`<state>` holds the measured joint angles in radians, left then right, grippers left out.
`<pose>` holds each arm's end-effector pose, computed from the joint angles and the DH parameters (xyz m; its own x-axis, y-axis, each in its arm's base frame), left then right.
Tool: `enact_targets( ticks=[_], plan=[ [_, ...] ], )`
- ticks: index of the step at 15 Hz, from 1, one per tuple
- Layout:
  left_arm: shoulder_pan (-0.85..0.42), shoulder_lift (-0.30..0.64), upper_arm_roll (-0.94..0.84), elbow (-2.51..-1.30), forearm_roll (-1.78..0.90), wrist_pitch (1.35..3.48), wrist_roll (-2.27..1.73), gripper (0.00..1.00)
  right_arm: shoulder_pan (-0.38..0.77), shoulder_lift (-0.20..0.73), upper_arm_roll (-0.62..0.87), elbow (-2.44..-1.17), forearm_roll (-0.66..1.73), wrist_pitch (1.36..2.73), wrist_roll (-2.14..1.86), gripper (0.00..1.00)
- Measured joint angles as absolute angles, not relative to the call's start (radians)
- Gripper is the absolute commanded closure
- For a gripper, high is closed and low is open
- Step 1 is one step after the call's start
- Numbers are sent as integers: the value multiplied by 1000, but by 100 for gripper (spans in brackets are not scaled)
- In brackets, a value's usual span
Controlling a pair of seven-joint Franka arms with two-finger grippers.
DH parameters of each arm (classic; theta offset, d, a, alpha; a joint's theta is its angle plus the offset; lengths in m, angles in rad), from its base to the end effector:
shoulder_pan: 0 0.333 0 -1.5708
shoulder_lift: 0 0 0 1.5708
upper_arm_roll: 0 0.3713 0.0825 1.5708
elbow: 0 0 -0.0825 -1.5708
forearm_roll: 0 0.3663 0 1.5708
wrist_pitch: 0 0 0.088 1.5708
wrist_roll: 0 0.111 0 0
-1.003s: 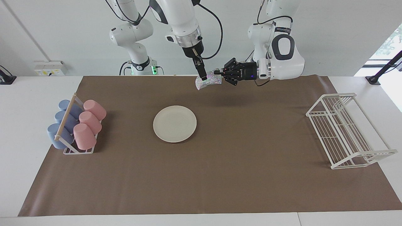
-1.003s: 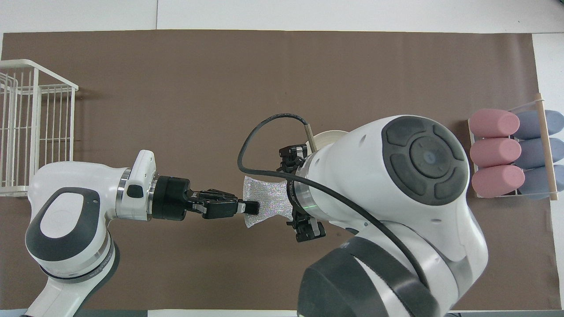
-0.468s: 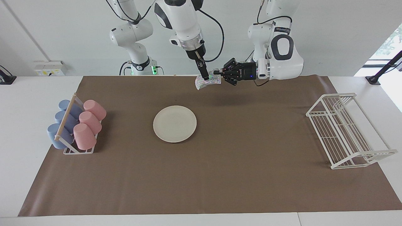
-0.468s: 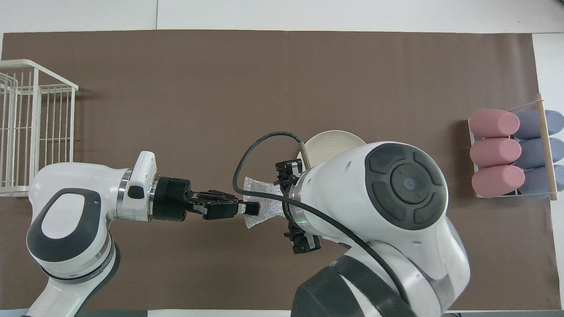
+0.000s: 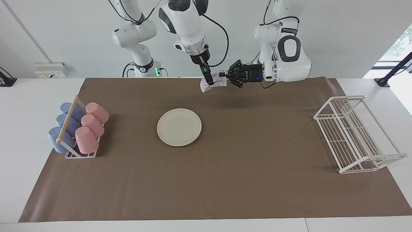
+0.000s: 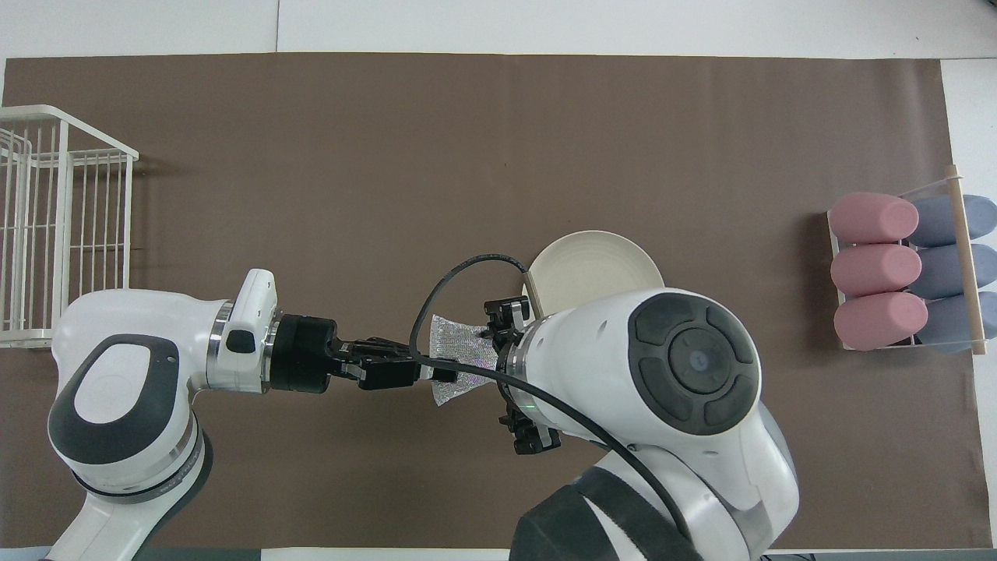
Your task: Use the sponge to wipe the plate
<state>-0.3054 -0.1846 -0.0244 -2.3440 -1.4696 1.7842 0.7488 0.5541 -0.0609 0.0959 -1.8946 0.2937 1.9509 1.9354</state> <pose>0.3961 -0.2307 0.5096 0.9549 -0.2368 0.1792 -0.2201 -0.1591 0.9624 0.4136 0.3418 0.5958 0.1821 -0.9388 -0.2923 -0.9816 -0.1912 0.0024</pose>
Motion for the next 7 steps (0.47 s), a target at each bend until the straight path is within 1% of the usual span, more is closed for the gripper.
enact_targets(
  ticks=[1, 2, 3, 4, 5, 7],
  plan=[
    [-305, -185, -24, -2344, -1470, 1784, 749, 100, 556, -61, 96, -1896, 294, 1958, 1935, 21],
    [-305, -185, -23, -2345, -1470, 1784, 749, 100, 557, -61, 96, -1898, 294, 1971, 1935, 35],
    [-305, -185, -23, -2345, -1470, 1784, 749, 100, 557, -61, 96, -1900, 294, 1983, 1935, 61],
    [-305, -185, -22, -2346, -1470, 1784, 749, 100, 557, -61, 96, -1901, 294, 1989, 1936, 94],
    [-305, -186, -22, -2347, -1470, 1784, 749, 100, 557, -61, 96, -1901, 294, 1992, 1936, 100],
    [-306, -187, -22, -2349, -1470, 1784, 749, 100, 557, -61, 96, -1901, 294, 2000, 1936, 100]
  ],
)
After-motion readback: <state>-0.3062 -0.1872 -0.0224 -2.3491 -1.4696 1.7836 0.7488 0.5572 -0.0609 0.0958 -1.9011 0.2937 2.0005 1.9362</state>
